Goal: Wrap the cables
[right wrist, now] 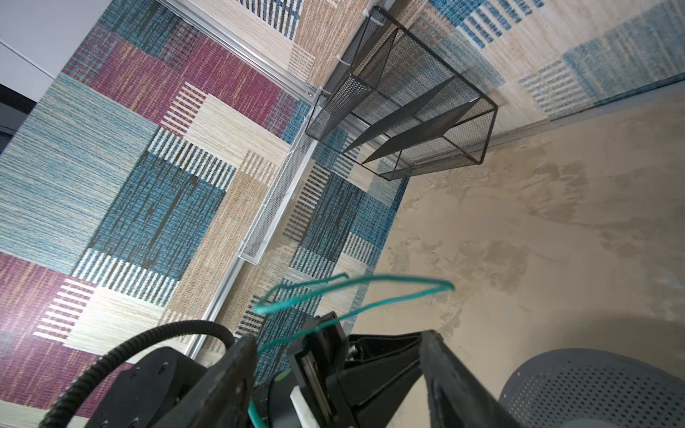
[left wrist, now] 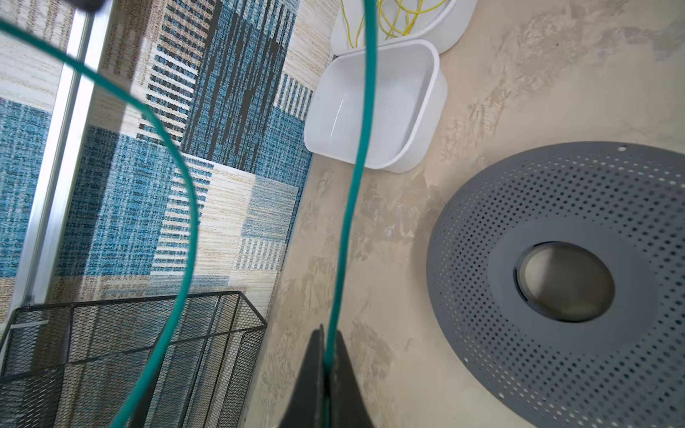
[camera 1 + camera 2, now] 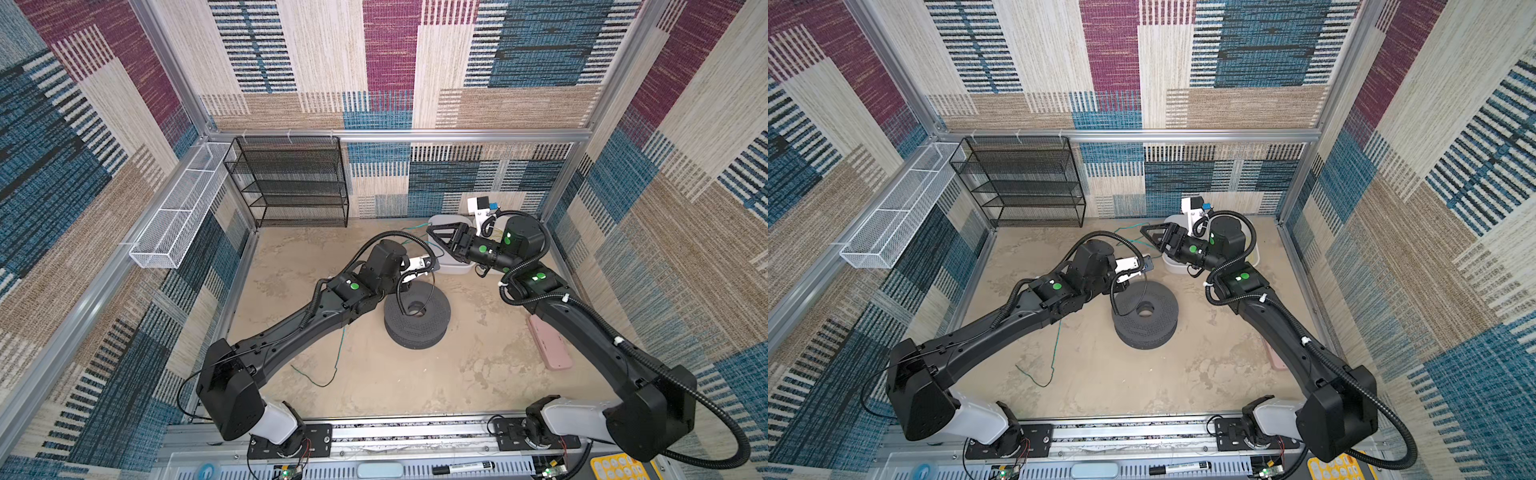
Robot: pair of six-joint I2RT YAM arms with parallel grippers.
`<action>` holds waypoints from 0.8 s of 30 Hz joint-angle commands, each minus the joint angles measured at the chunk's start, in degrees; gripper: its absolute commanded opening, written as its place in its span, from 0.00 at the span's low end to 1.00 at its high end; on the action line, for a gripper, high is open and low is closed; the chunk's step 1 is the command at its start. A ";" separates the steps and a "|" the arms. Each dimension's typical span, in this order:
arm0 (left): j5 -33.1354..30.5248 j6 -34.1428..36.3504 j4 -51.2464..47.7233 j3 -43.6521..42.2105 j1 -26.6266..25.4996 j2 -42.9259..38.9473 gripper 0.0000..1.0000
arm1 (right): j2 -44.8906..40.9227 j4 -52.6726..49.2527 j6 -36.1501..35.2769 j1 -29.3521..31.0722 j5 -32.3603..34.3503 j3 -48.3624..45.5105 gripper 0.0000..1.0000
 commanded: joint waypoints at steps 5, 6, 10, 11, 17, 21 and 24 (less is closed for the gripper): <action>-0.83 0.93 2.82 -1.15 -0.16 -0.53 0.00 | 1.16 9.28 5.16 0.42 -2.38 0.63 0.71; -0.87 0.88 2.72 -1.22 -0.15 -0.44 0.00 | 1.05 9.56 5.33 0.42 -2.26 0.51 0.71; -0.60 0.53 2.75 -1.40 -0.31 -0.34 0.00 | 1.76 10.42 6.17 0.46 -2.08 0.89 0.71; -0.59 0.66 2.79 -1.44 -0.48 -0.32 0.00 | 2.34 10.72 6.57 0.44 -2.24 1.30 0.71; -1.66 1.64 3.13 -1.60 -1.00 -0.18 0.00 | 5.38 10.93 7.66 0.51 -2.90 4.21 0.52; -2.39 2.87 4.80 -2.97 -1.19 -0.74 0.00 | 6.14 10.99 7.46 0.48 -3.11 5.13 0.28; -3.15 3.55 5.79 -3.66 -1.19 -1.08 0.00 | 6.15 10.77 6.86 0.42 -3.26 5.73 0.15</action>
